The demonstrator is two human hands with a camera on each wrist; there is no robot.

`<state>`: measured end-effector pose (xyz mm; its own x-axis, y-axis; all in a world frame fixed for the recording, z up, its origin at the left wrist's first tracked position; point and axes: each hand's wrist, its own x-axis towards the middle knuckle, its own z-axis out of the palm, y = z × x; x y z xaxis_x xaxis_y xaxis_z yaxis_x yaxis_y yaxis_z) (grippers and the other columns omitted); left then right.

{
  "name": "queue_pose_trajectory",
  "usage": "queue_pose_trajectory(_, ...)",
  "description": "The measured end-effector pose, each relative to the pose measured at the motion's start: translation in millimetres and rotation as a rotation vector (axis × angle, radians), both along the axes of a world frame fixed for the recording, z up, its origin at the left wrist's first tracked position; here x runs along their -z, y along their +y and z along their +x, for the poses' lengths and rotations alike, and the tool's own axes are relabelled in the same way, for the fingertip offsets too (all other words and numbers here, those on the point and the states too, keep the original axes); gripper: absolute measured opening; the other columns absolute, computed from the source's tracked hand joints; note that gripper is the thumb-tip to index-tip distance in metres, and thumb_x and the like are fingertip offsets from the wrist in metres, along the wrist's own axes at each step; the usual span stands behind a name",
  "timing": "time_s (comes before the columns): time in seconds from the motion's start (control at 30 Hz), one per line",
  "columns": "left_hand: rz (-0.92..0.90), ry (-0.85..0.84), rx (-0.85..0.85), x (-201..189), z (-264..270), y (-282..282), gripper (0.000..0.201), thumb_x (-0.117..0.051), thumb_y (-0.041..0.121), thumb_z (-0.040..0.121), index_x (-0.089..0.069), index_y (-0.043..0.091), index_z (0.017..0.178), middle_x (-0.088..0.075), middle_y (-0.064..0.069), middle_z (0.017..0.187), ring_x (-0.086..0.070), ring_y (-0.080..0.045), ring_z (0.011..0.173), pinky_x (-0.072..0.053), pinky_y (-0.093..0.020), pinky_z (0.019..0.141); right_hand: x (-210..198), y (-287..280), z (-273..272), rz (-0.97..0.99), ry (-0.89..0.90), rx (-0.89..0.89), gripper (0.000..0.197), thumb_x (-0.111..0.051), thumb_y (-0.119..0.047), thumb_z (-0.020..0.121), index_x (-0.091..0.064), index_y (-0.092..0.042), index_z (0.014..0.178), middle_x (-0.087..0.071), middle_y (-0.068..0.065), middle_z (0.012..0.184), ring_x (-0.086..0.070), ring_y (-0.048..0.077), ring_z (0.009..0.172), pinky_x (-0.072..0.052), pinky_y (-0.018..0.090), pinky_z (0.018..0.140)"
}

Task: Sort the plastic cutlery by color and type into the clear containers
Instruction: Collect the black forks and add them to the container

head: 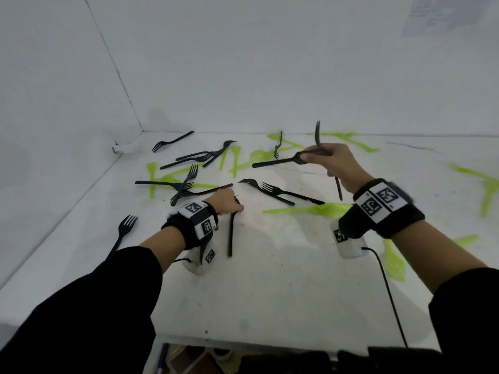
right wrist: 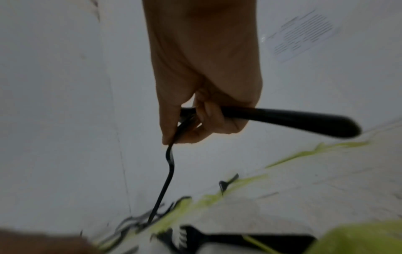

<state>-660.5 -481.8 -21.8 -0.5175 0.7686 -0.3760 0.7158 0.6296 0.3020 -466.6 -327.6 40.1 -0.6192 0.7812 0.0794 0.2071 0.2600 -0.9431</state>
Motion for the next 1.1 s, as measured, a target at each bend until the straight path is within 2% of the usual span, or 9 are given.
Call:
queue_pose_trajectory(0.07,0.027,0.056,-0.001,1,0,4,0.038,-0.051,0.017,0.090,-0.034,0.011,0.057,-0.038,-0.003,0.060,-0.037,-0.013,0.051,-0.031,-0.020,0.046,-13,1,3,-0.070,0.117,0.060,0.006,-0.070,-0.022,0.082,-0.067,-0.019,0.077,-0.055,-0.011,0.059,-0.037,0.003,0.053,-0.020,0.014,0.042)
queue_pose_trajectory(0.13,0.090,-0.058,-0.074,-1,-1,10,0.034,-0.046,0.010,0.091,-0.034,0.010,0.059,-0.038,-0.005,0.062,-0.041,-0.019,0.056,-0.030,-0.022,0.048,-19,2,2,-0.117,0.199,0.110,0.012,-0.066,-0.023,0.084,-0.062,-0.020,0.073,-0.057,-0.006,0.070,-0.039,0.007,0.059,-0.020,0.015,0.042)
queue_pose_trajectory(0.3,0.471,-0.845,-0.446,-17,-5,18,0.027,-0.032,0.009,0.091,-0.040,0.013,0.066,-0.046,0.000,0.049,-0.040,-0.012,0.047,-0.028,-0.020,0.049,-20,3,-12,-0.184,0.355,0.197,0.026,-0.047,-0.011,0.090,-0.041,-0.020,0.066,-0.071,-0.010,0.067,-0.056,0.005,0.058,-0.023,0.014,0.037)
queue_pose_trajectory(0.4,0.573,-1.071,-0.530,-31,-9,25,0.025,-0.032,0.019,0.088,-0.041,0.016,0.064,-0.040,0.006,0.041,-0.037,-0.013,0.047,-0.034,-0.024,0.057,-10,6,-25,-0.174,0.297,0.255,0.026,-0.047,-0.015,0.090,-0.043,-0.020,0.064,-0.063,-0.005,0.062,-0.048,0.008,0.053,-0.030,0.020,0.047)
queue_pose_trajectory(0.47,0.623,-1.118,-0.530,-40,-11,31,0.033,-0.043,0.031,0.090,-0.042,0.016,0.061,-0.035,0.006,0.041,-0.038,-0.013,0.043,-0.044,-0.023,0.057,1,9,-34,-0.064,0.070,0.255,0.028,-0.050,-0.024,0.089,-0.048,-0.019,0.061,-0.056,-0.004,0.062,-0.046,0.012,0.057,-0.036,0.027,0.062)
queue_pose_trajectory(0.6,0.674,-0.991,-0.395,-54,-9,43,0.028,-0.052,0.023,0.095,-0.042,0.016,0.070,-0.035,0.002,0.057,-0.040,-0.007,0.035,-0.047,-0.019,0.041,26,16,-49,0.246,-0.334,0.224,0.037,-0.051,-0.041,0.089,-0.046,-0.015,0.065,-0.059,0.012,0.078,-0.056,0.031,0.084,-0.035,0.032,0.071)
queue_pose_trajectory(0.77,0.530,-0.662,-0.228,-53,-14,53,0.011,-0.042,0.015,0.099,-0.043,0.007,0.092,-0.039,-0.003,0.068,-0.045,-0.013,0.053,-0.053,-0.024,0.043,53,26,-62,0.366,-0.717,-0.104,0.041,-0.063,-0.046,0.084,-0.049,-0.007,0.093,-0.057,0.013,0.098,-0.055,0.031,0.103,-0.034,0.032,0.074)
queue_pose_trajectory(0.93,0.343,-0.428,-0.233,-28,-16,56,0.013,-0.047,0.014,0.096,-0.041,0.003,0.100,-0.040,-0.005,0.074,-0.042,-0.014,0.052,-0.051,-0.025,0.039,70,24,-64,0.432,-0.800,-0.303,0.042,-0.074,-0.032,0.078,-0.061,-0.005,0.107,-0.061,0.012,0.110,-0.056,0.030,0.104,-0.035,0.027,0.071)
queue_pose_trajectory(1.1,0.207,-0.274,-0.201,-7,-14,61,0.044,-0.052,0.037,0.093,-0.040,0.008,0.123,-0.047,-0.012,0.102,-0.052,-0.022,0.060,-0.054,-0.038,0.064,78,29,-61,0.434,-0.754,-0.255,0.023,-0.069,-0.019,0.081,-0.067,-0.004,0.097,-0.065,0.015,0.106,-0.058,0.030,0.103,-0.040,0.030,0.075)
